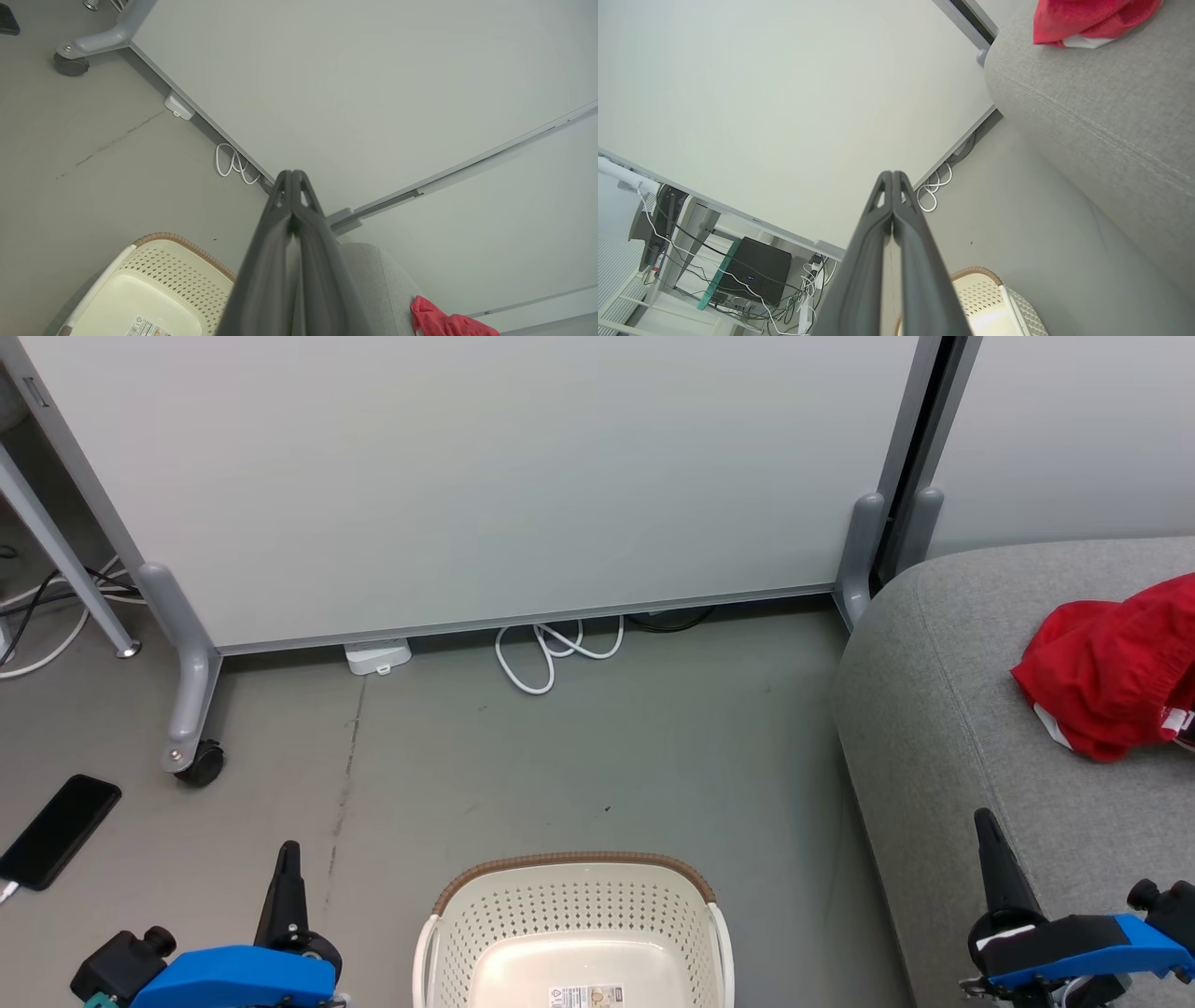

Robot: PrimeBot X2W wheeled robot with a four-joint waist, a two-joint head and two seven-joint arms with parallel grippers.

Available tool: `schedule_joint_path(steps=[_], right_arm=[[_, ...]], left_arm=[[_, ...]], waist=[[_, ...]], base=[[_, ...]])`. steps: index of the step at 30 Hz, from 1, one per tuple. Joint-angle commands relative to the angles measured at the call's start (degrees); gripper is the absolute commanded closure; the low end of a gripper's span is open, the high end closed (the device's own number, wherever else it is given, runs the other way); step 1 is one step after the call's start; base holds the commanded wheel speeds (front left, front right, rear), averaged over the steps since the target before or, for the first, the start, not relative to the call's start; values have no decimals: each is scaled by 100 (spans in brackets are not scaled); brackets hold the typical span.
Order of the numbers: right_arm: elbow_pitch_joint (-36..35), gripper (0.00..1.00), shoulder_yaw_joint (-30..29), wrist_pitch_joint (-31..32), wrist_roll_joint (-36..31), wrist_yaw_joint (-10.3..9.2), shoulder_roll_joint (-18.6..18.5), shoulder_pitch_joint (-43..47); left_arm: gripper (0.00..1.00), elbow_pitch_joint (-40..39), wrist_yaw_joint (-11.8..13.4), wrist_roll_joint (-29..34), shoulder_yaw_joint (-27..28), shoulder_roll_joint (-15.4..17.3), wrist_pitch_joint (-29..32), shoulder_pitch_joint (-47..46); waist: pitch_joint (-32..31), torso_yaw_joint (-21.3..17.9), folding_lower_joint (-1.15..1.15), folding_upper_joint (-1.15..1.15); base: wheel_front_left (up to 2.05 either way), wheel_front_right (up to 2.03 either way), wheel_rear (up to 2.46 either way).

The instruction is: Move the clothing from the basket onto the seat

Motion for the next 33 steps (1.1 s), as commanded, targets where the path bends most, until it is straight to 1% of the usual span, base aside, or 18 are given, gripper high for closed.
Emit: schedule_joint_path(steps=[1, 13, 33], right_arm=[[-93, 100, -20, 34, 166, 2, -28, -154], [-139, 100, -44, 218, 977, 3, -32, -197], [-202, 100, -79, 479, 2129, 3, -37, -262]], left_arm=[[100, -94, -6, -144, 49, 18, 38, -157], [100, -172, -7, -854, 155, 4, 239, -239], [100, -285, -9, -1876, 312, -20, 534, -355]], waist=[[1, -1, 0, 0], [11, -16, 0, 0], [28, -39, 0, 0]], base=[[0, 0, 0], [0, 0, 0], [0, 0, 0]])
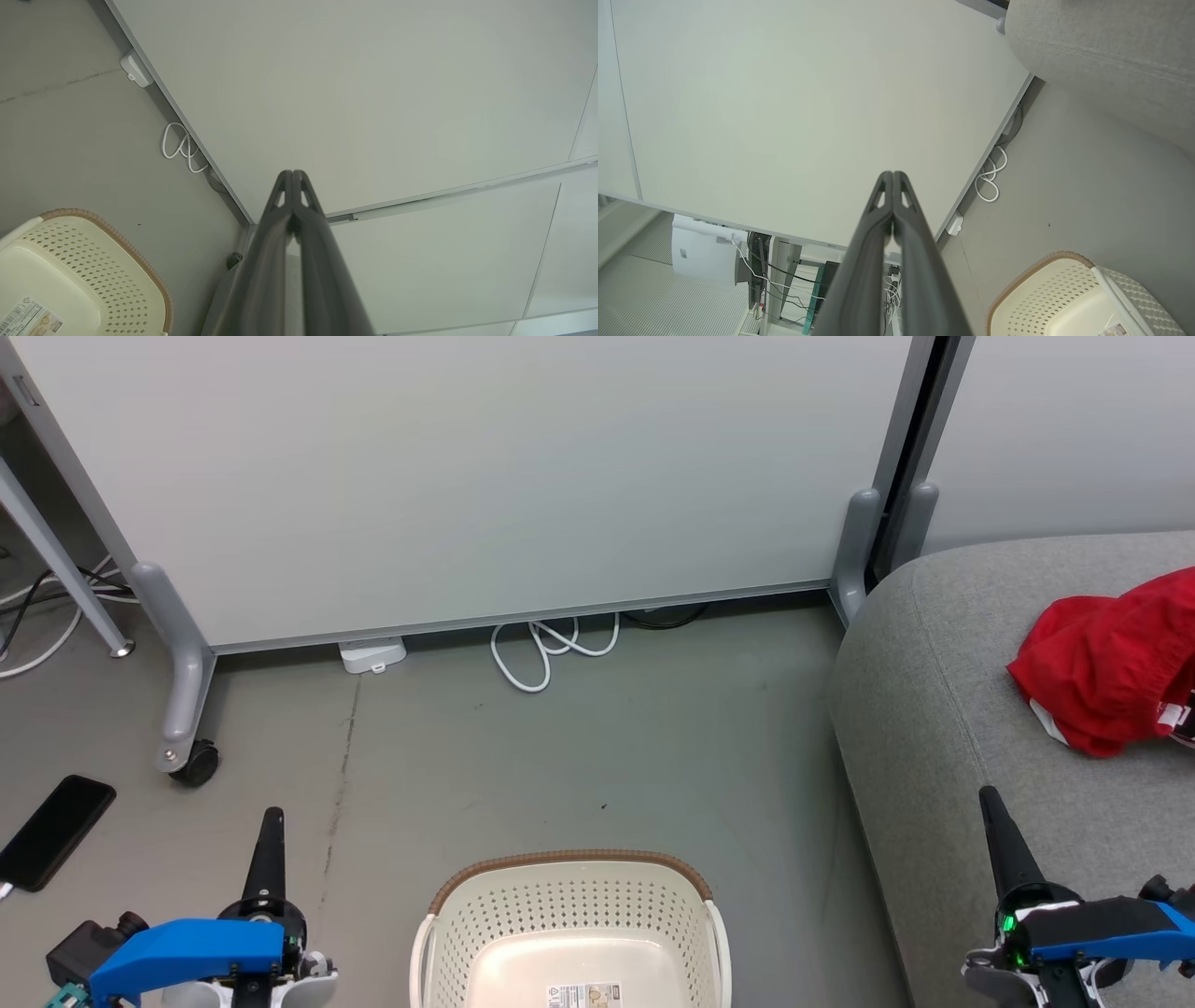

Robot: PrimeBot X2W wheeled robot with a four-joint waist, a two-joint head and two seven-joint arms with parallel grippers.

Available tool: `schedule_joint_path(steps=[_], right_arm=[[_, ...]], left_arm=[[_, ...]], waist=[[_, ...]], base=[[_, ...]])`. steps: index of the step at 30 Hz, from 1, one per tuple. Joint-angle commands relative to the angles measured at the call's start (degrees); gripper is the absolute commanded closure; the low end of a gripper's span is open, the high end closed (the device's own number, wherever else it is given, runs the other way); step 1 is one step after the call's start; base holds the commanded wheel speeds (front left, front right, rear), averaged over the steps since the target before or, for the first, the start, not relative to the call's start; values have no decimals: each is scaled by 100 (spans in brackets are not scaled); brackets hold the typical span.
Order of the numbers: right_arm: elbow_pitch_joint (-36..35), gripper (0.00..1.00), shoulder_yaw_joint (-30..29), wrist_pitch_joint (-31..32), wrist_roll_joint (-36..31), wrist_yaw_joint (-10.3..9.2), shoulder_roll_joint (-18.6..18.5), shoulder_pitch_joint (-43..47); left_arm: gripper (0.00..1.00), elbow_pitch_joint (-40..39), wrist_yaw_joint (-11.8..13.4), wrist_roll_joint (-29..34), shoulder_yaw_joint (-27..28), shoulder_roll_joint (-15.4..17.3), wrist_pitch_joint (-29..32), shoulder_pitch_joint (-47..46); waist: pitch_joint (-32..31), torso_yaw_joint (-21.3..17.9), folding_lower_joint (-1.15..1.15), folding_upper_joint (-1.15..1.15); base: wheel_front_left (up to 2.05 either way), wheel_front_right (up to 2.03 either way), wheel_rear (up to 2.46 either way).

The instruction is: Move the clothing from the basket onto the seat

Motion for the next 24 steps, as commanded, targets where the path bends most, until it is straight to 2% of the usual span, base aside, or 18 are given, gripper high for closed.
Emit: schedule_joint_path(steps=[1, 24], right_arm=[[-61, 100, -14, 45, 150, 3, -33, -126], [-120, 100, -48, 289, 1211, 4, -38, -179]], left_arm=[[100, -67, -9, -126, 45, 5, 44, -126], [100, -167, -12, -1065, 191, -15, 314, -227]], waist=[[1, -2, 0, 0], [20, -28, 0, 0]], base=[[0, 0, 0], [0, 0, 0]])
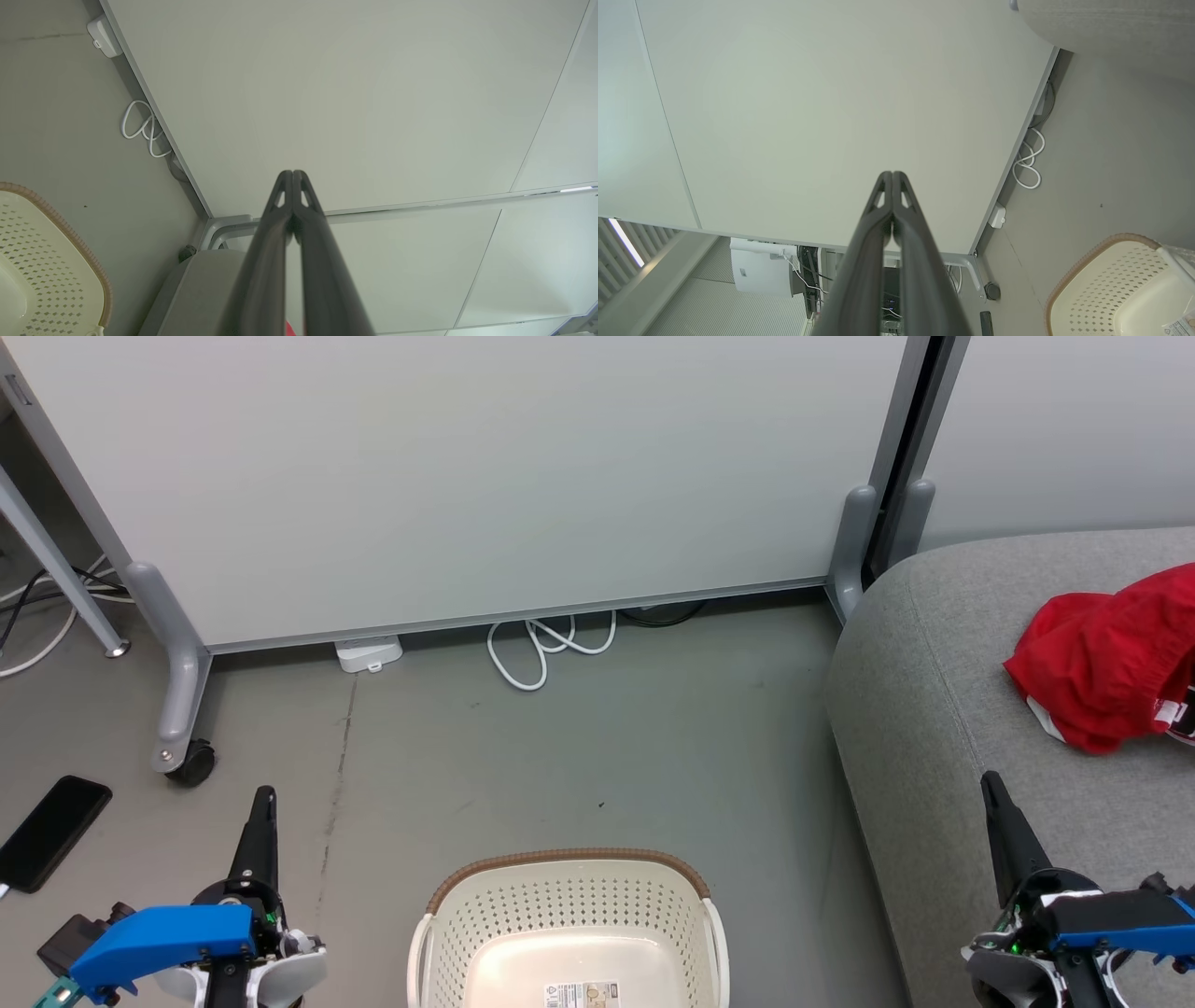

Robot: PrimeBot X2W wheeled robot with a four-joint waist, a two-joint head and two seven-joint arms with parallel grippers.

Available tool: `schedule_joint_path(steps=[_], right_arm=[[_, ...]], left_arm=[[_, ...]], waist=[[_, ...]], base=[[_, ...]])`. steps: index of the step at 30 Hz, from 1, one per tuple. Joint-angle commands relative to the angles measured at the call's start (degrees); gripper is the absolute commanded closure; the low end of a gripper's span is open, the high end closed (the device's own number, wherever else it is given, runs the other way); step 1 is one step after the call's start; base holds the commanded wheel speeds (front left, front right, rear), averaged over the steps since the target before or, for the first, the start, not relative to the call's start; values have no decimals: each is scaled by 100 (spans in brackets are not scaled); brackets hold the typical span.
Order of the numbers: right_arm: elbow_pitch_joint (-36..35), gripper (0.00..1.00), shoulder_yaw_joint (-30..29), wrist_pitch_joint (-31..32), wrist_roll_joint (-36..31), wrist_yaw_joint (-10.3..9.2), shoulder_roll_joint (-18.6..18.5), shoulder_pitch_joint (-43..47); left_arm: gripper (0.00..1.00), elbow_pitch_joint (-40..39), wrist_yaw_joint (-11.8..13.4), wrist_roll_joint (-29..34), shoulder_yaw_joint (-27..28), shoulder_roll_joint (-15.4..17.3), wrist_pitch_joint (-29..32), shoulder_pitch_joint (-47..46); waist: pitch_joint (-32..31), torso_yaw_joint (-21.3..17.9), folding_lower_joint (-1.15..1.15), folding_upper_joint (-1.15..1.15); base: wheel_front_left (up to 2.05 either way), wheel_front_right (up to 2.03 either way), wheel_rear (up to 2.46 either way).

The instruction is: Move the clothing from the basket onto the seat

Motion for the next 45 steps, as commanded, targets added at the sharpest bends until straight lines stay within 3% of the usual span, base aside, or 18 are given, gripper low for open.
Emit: schedule_joint_path(steps=[1, 19, 45], right_arm=[[-48, 100, -15, 37, 96, 4, -32, -97], [-81, 100, -37, 200, 837, 4, -35, -133], [-80, 100, -35, 200, 821, 4, -35, -123]], left_arm=[[100, -48, -12, -81, 43, 2, 40, -97], [100, -113, -14, -738, 133, -16, 222, -169], [100, -112, -14, -727, 129, -15, 220, -156]], waist=[[1, -1, 0, 0], [16, -22, 0, 0], [16, -23, 0, 0]], base=[[0, 0, 0], [0, 0, 0], [0, 0, 0]])
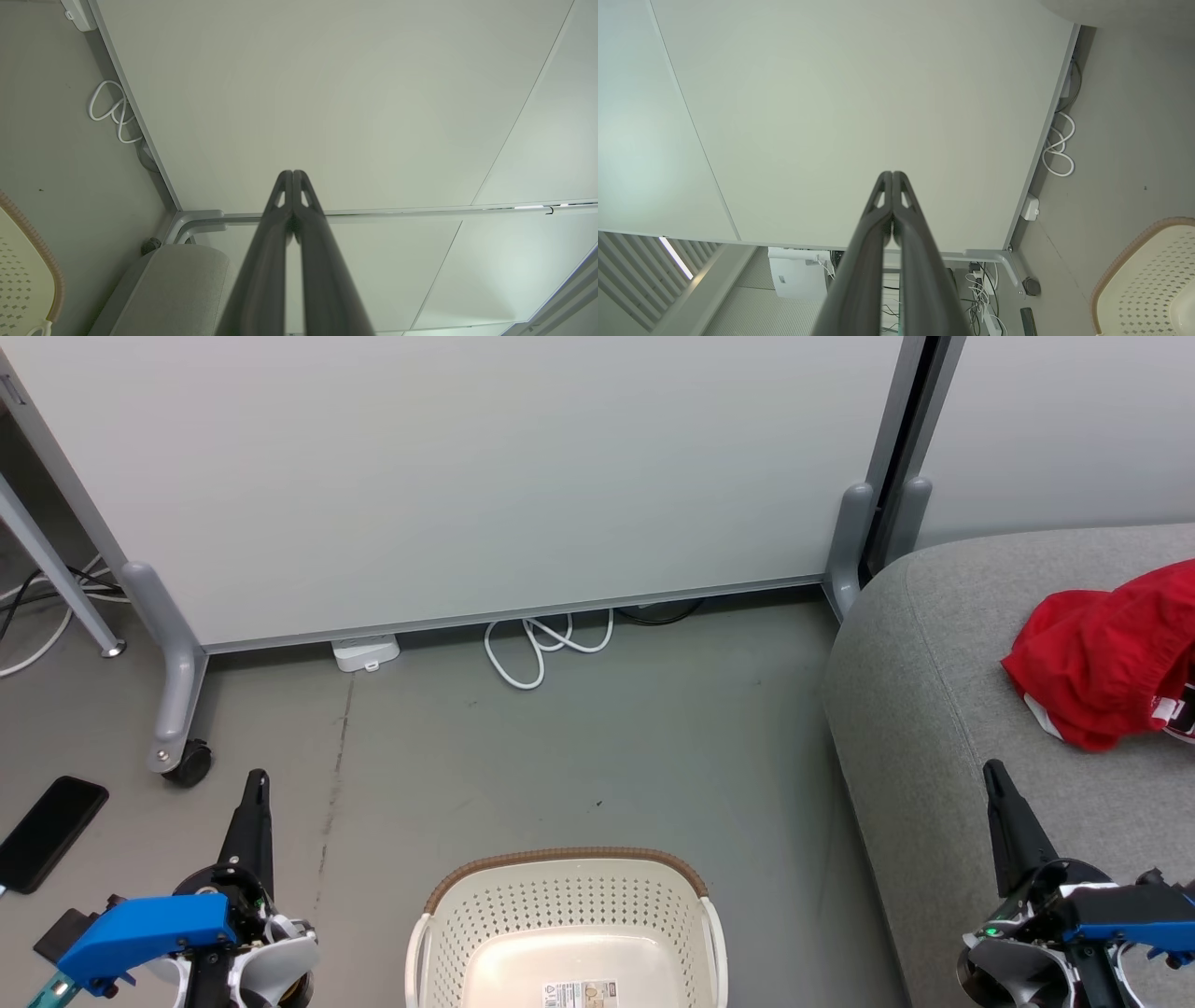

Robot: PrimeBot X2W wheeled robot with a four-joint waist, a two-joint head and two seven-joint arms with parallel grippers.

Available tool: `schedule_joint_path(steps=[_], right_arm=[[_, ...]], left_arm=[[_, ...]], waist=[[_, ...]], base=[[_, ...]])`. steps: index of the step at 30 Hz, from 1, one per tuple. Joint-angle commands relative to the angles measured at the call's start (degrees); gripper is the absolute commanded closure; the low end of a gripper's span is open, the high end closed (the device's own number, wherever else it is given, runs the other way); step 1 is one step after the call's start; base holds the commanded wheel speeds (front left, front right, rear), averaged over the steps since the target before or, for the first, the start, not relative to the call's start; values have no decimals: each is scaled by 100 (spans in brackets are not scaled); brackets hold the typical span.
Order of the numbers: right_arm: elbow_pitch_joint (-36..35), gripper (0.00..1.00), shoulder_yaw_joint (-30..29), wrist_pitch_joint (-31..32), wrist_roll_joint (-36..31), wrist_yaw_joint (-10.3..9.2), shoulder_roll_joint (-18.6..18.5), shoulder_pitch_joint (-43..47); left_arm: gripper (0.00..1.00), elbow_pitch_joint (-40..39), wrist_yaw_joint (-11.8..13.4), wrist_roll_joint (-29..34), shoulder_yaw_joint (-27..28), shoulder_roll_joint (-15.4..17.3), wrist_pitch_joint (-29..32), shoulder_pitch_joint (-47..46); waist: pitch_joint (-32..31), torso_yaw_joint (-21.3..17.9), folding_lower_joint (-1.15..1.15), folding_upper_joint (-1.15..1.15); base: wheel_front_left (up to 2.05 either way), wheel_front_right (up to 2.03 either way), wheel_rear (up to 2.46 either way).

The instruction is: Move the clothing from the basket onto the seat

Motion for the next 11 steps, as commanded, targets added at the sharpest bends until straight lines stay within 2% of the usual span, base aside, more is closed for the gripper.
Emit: schedule_joint_path(steps=[1, 11], right_arm=[[-20, 100, -7, 24, 16, 4, -31, -56], [-19, 100, -7, 24, 16, 4, -31, -56]], left_arm=[[100, -20, -14, -17, 14, -5, 22, -55], [100, -20, -14, -18, 13, -5, 21, -55]], waist=[[0, 0, 0, 0], [0, 0, 0, 0]], base=[[0, 0, 0], [0, 0, 0]])
